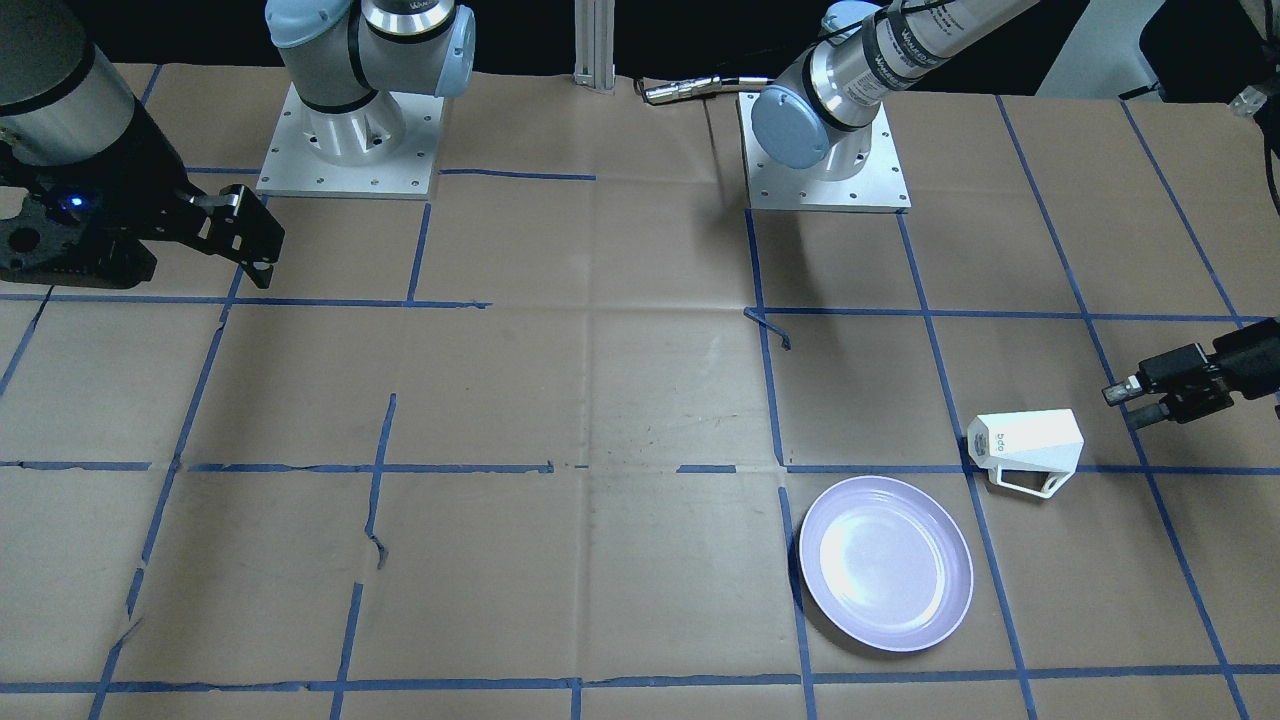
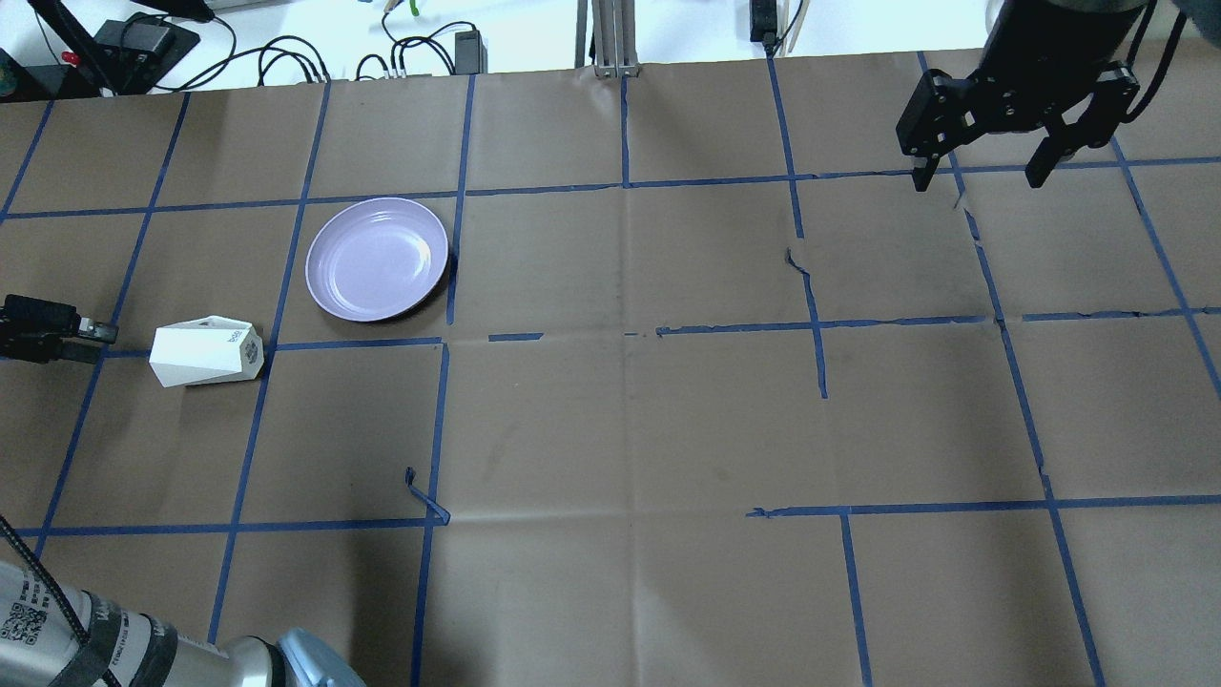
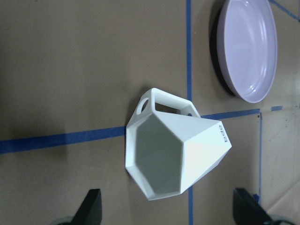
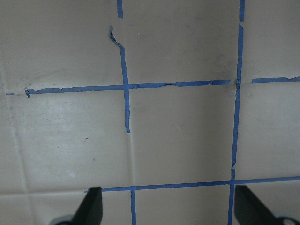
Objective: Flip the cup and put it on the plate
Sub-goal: 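Lower the left gripper and grasp the white mug lying on its side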
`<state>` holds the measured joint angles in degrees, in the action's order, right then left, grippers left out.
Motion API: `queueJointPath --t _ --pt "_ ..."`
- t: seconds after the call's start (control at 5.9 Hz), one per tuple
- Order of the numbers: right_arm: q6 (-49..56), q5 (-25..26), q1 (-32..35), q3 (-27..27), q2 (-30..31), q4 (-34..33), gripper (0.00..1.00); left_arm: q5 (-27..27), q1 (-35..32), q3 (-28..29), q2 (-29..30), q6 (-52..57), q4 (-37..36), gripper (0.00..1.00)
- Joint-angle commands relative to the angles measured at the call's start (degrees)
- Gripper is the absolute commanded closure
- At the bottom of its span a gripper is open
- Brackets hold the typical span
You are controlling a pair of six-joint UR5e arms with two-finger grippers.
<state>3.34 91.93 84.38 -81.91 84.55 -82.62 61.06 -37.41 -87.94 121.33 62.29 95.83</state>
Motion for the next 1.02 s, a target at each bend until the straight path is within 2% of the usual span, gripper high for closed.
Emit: queueJointPath --t 0.0,0.51,0.68,0.85 --pt "0.0 0.0 0.0 0.0 0.0 0.0 0.0 -5.22 0.67 0.05 2.67 10.67 6.17 0.03" --pt "0.0 0.0 0.0 0.0 0.0 0.0 0.0 -9.73 0.68 -1.18 4.97 11.98 10.15 0.03" --pt "0.0 0.0 0.0 0.0 0.0 0.0 0.0 -9.74 0.67 -1.09 5.06 11.98 10.07 0.13" --pt "0.0 0.0 0.0 0.0 0.0 0.0 0.0 -9.65 0.5 -0.92 5.06 12.24 9.9 0.4"
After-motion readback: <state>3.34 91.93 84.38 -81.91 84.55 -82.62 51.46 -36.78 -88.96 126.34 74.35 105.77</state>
